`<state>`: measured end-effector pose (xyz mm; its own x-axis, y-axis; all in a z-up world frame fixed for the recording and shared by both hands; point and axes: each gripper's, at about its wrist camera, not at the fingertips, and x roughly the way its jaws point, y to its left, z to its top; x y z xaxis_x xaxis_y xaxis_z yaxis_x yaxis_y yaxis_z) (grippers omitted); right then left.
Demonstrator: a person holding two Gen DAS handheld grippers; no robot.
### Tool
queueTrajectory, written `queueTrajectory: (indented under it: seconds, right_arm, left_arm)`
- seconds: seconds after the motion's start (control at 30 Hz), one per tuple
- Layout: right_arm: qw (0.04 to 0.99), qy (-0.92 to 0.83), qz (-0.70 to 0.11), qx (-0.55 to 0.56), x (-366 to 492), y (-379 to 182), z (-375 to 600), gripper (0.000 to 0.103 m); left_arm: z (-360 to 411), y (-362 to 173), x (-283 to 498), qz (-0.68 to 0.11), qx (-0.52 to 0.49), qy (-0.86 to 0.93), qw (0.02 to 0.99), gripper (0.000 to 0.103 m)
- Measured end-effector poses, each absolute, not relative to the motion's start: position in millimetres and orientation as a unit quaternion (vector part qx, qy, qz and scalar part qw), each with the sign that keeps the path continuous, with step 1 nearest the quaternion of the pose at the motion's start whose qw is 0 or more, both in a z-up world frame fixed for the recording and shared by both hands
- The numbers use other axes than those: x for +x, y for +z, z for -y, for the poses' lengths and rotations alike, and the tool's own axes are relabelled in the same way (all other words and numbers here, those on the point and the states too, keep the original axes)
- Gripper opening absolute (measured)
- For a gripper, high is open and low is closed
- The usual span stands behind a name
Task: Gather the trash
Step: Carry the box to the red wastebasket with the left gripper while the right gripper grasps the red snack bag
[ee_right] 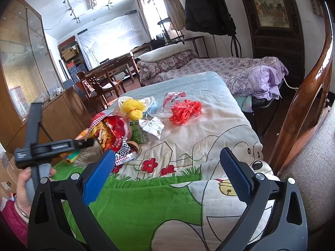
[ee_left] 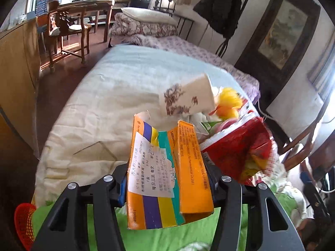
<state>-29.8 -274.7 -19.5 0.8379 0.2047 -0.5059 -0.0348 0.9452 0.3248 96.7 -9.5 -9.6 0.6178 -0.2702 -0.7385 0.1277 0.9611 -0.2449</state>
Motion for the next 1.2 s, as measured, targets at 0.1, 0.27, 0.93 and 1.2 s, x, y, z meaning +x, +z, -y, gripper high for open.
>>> queueTrajectory:
  seconds: [0.1,0.27,0.93,1.2]
  right_arm:
    - [0.947,0.067,-0.277,0.152,-31,-19,269,0.096]
    - [0.936,0.114,-0.286,0.168,-23,-14,241,0.096]
    - [0.941,0.172,-0.256,0.138,-4,33,160,0.017]
    - [0.938,0.22,-0.22,0.154,-38,71,159,0.017]
  left_arm:
    - [-4,2,80,-0.406,-0.097,-0.115,0.901,0.055]
    - [-29,19,51,-0.383,-0.097,-0.104,0.913,0.055]
    - [-207,27,-50,-0.355,-0.137,0.036,0.924,0.055]
    - [-246,-8,-79,-0.385,-0.15,0.078,0.907,0.055]
